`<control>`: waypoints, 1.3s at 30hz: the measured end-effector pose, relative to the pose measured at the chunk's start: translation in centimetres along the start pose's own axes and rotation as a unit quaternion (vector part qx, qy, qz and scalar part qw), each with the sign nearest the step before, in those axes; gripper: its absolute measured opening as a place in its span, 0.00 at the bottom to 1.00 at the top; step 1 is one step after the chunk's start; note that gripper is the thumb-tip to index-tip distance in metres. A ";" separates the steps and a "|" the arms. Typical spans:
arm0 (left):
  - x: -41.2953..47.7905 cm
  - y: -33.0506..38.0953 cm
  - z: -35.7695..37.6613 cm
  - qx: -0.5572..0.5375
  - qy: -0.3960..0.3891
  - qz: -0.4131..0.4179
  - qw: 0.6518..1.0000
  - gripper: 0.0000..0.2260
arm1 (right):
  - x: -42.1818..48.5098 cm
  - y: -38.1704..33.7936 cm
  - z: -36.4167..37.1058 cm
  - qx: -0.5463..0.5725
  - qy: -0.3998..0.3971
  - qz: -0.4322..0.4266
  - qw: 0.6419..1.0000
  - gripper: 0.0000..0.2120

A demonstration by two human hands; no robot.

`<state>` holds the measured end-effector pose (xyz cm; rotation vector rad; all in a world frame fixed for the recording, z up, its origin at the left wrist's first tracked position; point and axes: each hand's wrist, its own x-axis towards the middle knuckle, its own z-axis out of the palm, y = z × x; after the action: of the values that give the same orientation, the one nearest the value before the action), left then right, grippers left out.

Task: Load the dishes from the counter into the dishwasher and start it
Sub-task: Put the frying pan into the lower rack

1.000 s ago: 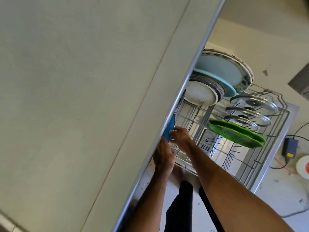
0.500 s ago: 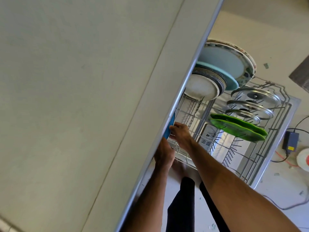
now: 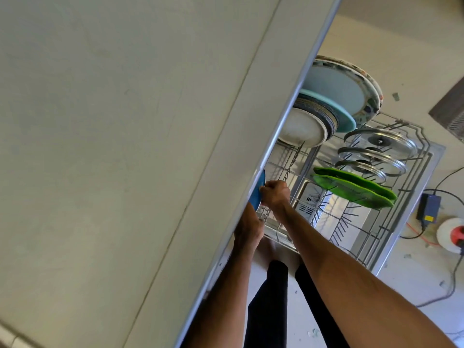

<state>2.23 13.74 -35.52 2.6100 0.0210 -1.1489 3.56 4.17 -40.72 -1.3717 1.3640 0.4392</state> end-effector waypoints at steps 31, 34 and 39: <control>0.3 -1.0 0.5 0.008 -0.001 0.011 1.000 0.35 | 2.0 3.2 -1.2 0.130 -0.038 0.033 0.990 0.06; 0.2 -1.1 0.6 0.014 -0.004 0.016 1.000 0.34 | 2.9 3.7 -1.5 0.033 0.024 0.008 0.999 0.04; 0.0 -0.8 0.5 0.022 -0.009 0.028 0.999 0.30 | 2.5 3.5 -3.1 0.054 0.016 0.005 0.998 0.02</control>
<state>1.79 14.35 -36.05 2.6197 -0.0821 -1.1654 -0.14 1.30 -43.22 -1.2878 1.4008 0.3470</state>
